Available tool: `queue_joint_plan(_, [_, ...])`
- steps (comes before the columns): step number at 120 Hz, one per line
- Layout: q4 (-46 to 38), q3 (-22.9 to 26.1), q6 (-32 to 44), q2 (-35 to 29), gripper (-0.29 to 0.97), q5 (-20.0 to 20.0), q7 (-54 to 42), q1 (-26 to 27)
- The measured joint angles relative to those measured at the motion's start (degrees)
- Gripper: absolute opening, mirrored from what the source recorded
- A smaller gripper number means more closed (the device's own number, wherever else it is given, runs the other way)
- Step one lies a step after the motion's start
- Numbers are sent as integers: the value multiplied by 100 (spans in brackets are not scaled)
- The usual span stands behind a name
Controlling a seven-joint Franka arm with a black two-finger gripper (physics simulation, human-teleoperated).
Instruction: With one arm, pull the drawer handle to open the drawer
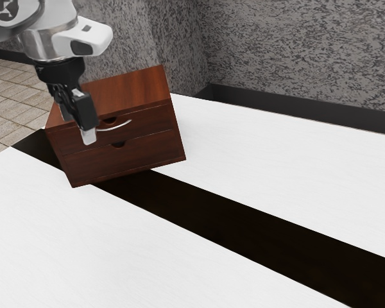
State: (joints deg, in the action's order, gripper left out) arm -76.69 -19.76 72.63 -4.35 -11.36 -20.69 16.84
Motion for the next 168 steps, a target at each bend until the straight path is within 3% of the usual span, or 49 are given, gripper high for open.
queue_joint_plan(19, [-1061,20,653,-458,68,-487,-44,-55])
queue_joint_plan(40, [-1524,-6,1649,-388,68,-805,-232,-63])
queue_joint_plan(60, [-1899,-84,2335,-400,68,-881,-418,-58])
queue_joint_plan(91, [-2573,-590,3212,-420,68,-928,-717,-102])
queue_joint_plan(149, [-2706,-1621,4481,-402,68,-1121,-1414,-109])
queue_joint_plan(168, [-2711,-1715,4889,-318,68,-1134,-1683,-91])
